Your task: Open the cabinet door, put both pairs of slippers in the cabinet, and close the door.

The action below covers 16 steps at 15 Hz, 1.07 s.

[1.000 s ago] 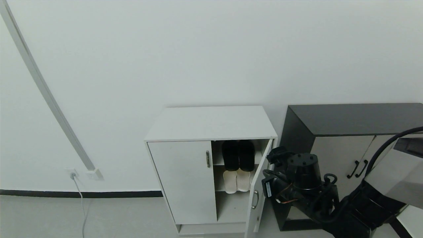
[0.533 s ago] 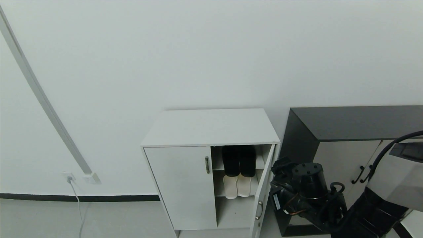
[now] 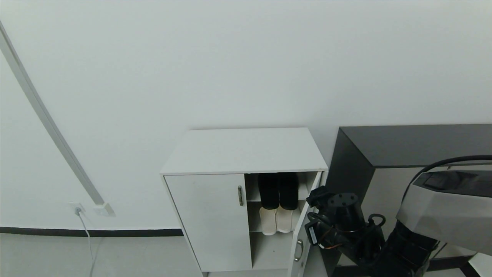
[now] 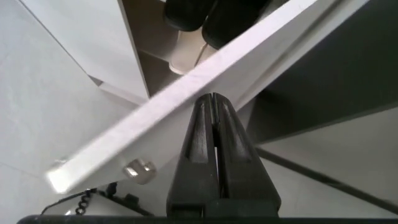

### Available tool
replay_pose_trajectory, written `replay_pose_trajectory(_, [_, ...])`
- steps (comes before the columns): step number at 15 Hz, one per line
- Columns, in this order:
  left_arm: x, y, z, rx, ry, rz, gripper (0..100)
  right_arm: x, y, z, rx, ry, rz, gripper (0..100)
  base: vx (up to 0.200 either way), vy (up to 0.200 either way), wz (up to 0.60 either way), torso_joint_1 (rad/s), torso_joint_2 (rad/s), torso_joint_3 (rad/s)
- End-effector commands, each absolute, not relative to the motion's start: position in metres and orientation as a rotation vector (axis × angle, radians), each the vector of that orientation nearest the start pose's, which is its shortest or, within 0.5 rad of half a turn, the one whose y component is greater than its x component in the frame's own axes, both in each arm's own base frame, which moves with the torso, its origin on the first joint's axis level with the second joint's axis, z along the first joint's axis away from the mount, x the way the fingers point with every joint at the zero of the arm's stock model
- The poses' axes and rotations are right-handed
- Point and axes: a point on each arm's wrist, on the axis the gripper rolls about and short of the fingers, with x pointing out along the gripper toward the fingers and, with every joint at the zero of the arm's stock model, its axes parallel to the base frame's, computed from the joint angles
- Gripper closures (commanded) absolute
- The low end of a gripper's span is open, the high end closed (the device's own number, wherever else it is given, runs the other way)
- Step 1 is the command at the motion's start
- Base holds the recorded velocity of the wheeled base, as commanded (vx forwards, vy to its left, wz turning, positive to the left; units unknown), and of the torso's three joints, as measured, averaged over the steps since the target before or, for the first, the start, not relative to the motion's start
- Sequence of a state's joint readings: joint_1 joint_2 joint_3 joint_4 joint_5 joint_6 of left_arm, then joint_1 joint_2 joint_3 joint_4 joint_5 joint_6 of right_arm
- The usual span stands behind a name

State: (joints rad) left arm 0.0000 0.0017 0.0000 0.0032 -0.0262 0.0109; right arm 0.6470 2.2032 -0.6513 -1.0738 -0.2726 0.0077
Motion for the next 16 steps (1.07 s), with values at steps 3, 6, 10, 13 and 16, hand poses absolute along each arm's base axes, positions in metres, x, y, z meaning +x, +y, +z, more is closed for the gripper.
replay_pose_trajectory(3, [-0.023,-0.001,0.075,0.011,0.004,-0.026,100,0.295,0.216,0.009,-0.191,0.424,0.375,100,0.000,0.000,0.00,0.000,0.00,0.000])
replay_pose_trajectory(6, [-0.023,-0.001,0.075,0.011,0.004,-0.026,100,0.308,0.225,0.004,-0.169,0.383,0.376,100,0.000,0.000,0.00,0.000,0.00,0.000])
replay_pose_trajectory(10, [-0.023,-0.001,0.075,0.011,0.004,-0.026,100,0.327,0.237,0.000,-0.143,0.338,0.371,100,0.000,0.000,0.00,0.000,0.00,0.000])
replay_pose_trajectory(13, [-0.023,-0.001,0.075,0.011,0.004,-0.026,100,0.340,0.245,-0.003,-0.121,0.305,0.369,100,0.000,0.000,0.00,0.000,0.00,0.000])
replay_pose_trajectory(16, [-0.023,-0.001,0.076,0.011,0.003,-0.026,100,0.354,0.250,-0.006,-0.107,0.279,0.360,100,0.000,0.000,0.00,0.000,0.00,0.000])
